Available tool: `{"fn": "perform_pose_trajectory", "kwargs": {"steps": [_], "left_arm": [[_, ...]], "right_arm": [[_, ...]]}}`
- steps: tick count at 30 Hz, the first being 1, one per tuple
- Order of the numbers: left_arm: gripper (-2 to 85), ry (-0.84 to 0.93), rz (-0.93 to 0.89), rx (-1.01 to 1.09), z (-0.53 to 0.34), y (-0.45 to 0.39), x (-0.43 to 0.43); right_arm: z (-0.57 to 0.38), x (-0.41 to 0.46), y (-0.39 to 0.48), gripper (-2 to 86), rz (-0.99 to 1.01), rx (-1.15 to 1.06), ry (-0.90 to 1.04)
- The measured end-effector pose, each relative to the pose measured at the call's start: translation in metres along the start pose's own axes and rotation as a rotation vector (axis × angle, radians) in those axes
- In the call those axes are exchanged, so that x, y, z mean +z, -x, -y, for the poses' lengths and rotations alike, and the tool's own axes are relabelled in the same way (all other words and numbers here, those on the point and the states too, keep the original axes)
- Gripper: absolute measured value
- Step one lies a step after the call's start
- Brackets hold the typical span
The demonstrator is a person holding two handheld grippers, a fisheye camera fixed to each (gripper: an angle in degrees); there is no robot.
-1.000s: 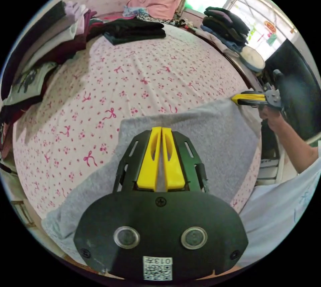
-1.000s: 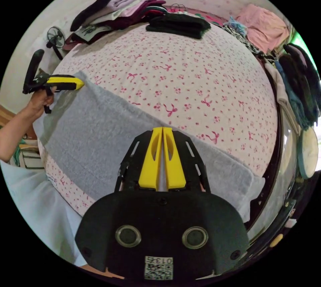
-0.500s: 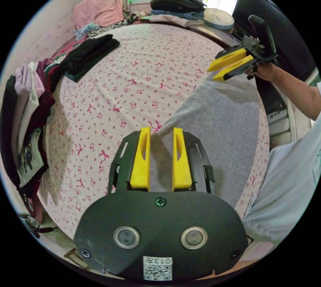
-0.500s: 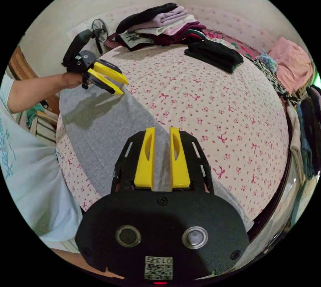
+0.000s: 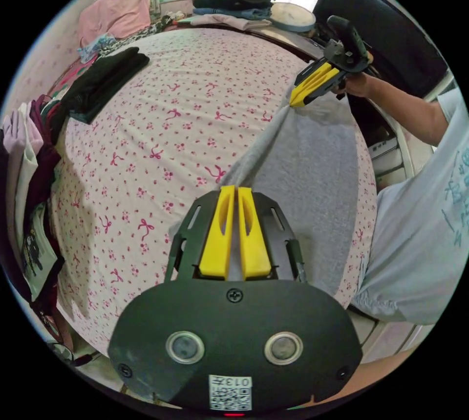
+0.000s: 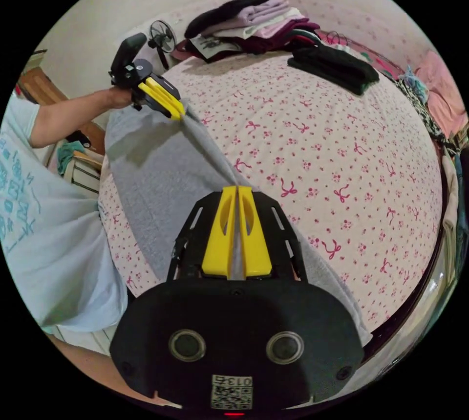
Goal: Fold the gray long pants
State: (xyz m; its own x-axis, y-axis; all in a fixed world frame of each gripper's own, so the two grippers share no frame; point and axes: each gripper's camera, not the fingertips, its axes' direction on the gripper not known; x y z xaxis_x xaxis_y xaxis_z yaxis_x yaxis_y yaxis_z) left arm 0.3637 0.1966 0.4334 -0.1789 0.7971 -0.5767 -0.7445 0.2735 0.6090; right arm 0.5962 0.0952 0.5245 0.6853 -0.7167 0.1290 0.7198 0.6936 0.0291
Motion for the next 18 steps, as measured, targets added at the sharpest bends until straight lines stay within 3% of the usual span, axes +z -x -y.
{"fn": "perform_pose_trajectory", "kwargs": {"steps": [5,11,15,18], "left_arm": [[0.9,0.053,-0.043,-0.092,0.016,0.035,0.036],[5.5,-0.079,0.064,-0.356,-0.040,0.064,0.020],[8.1,-0.148,-0.016,-0.535,-0.066,0.084,0.036],[6.4,-0.089,-0.059,-0.568,-0.063,0.090,0.065]], "right_arm": [[0.000,0.015,-0.017,0.2,0.011,0.094,0.082],[-0.057,-0.016,-0.023,0.0,-0.124,0.239,0.022],[-0.095,-0.024,-0.010,0.0,-0.227,0.309,-0.034],[-0.124,-0.016,-0.013,0.0,-0.290,0.410,0.006]]}}
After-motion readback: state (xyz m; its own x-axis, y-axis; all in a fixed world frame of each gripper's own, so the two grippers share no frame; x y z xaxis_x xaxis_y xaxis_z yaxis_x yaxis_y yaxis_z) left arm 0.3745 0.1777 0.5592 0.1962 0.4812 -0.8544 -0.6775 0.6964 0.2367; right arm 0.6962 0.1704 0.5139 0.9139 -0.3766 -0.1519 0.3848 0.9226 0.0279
